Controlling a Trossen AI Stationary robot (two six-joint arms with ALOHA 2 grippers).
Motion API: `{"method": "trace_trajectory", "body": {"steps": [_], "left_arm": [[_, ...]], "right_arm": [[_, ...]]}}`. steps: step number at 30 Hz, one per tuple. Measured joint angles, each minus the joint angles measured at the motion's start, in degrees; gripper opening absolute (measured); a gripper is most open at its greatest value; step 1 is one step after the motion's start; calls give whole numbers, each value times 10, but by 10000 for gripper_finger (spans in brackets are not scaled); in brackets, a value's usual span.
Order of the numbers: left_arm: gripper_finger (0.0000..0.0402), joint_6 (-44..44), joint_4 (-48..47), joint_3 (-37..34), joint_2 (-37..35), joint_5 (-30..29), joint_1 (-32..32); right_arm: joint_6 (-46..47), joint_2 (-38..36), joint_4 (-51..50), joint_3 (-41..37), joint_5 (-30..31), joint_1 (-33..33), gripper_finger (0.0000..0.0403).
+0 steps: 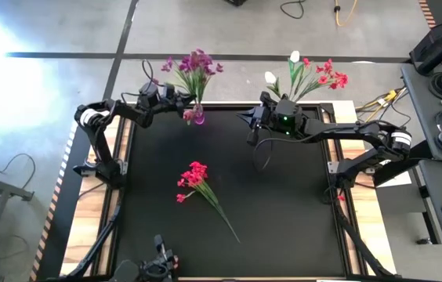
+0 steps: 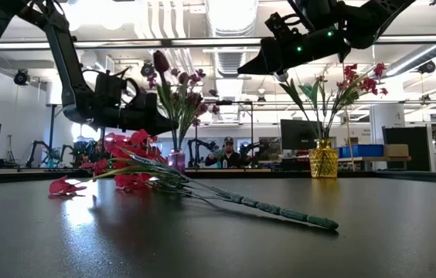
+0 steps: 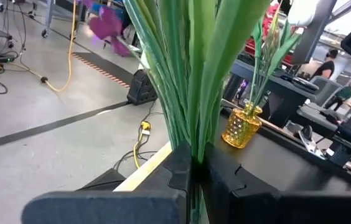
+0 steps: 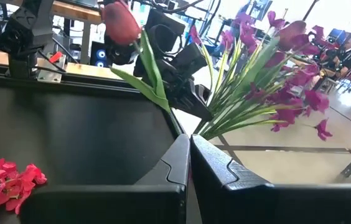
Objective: Sort flowers into vase by color
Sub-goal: Put the bouquet of purple flowers into the purple vase
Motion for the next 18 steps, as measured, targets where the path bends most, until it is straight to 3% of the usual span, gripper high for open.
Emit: {"method": "trace_trajectory", "body": {"steps": [18], "left_arm": [[1, 31, -1, -12, -7, 0, -8]], "right_arm": [[-6, 0, 0, 0, 0, 0, 9]]}}
